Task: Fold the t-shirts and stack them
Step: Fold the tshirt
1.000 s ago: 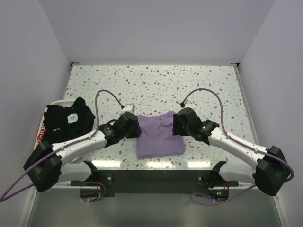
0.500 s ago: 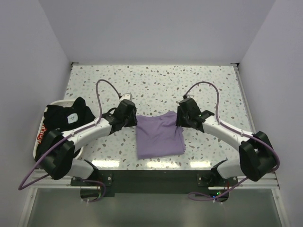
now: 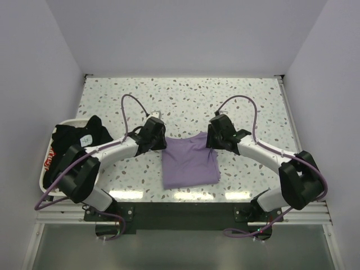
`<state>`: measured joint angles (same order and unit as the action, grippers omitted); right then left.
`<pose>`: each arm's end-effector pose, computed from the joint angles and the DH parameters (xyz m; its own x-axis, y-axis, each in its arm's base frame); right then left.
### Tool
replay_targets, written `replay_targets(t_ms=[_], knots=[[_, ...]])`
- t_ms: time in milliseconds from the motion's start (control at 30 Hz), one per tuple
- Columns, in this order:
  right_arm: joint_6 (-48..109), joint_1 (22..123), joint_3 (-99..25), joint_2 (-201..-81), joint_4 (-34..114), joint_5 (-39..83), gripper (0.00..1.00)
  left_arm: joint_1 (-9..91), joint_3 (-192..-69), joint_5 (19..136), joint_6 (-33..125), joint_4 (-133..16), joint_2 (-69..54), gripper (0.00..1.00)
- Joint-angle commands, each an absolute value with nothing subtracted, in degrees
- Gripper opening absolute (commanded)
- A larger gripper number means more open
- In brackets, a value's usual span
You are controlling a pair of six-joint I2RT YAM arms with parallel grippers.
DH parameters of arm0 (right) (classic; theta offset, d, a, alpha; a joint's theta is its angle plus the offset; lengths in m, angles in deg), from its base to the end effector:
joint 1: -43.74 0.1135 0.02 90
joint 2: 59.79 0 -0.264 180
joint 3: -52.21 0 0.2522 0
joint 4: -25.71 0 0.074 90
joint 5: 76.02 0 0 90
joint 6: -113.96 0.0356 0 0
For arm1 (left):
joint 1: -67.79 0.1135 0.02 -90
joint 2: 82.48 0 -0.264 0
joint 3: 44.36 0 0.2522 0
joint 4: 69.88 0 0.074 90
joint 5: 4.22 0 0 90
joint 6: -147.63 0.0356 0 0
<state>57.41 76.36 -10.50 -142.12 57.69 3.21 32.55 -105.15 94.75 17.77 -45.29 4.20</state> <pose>0.2479 0.1507 0.2051 -0.7888 0.1381 -0.5990 0.0036 0.9755 0.2202 0.2491 -0.1692 0.1827 -0.7970 -0.2121 -0.5656 -0.0285 0.9485 -0.3155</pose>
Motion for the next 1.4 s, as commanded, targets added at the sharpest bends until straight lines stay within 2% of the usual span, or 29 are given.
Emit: replay_targets(t_ms=[0, 300, 400, 433, 533, 567, 600, 1067, 1367], knots=[[58.41, 76.43, -12.87, -143.2, 54.59, 3.25, 0.46, 32.9, -107.25, 93.42, 17.46, -48.74, 4.62, 0.33], [59.38, 76.43, -13.58, -146.01, 52.83, 4.04, 0.42, 32.9, -106.99, 93.07, 17.29, -49.35, 5.5, 0.28], [59.47, 76.43, -13.58, -146.37, 53.18, 3.52, 0.32, 32.9, -106.99, 92.72, 17.38, -49.44, 5.33, 0.19], [59.47, 76.52, -13.75, -146.28, 53.27, 3.52, 0.22, 32.9, -106.9, 92.63, 17.29, -49.36, 5.06, 0.13], [59.38, 76.52, -13.93, -145.4, 54.41, 2.46, 0.09, 32.9, -106.99, 92.81, 17.55, -48.57, 3.31, 0.01], [59.21, 76.43, -14.02, -144.53, 54.85, 2.11, 0.02, 32.99, -106.99, 92.9, 17.73, -48.22, 2.78, 0.0], [59.03, 76.43, -14.28, -144.0, 55.9, 1.5, 0.01, 32.9, -107.07, 92.9, 17.81, -47.95, 1.64, 0.0], [55.87, 76.52, -15.59, -135.56, 60.48, -0.96, 0.0, 32.9, -107.51, 95.97, 17.38, -42.68, -6.46, 0.0], [51.56, 73.18, -22.71, -148.01, 56.0, 0.7, 0.0, 38.34, -114.45, 97.9, 17.81, -44.08, 3.29, 0.0]])
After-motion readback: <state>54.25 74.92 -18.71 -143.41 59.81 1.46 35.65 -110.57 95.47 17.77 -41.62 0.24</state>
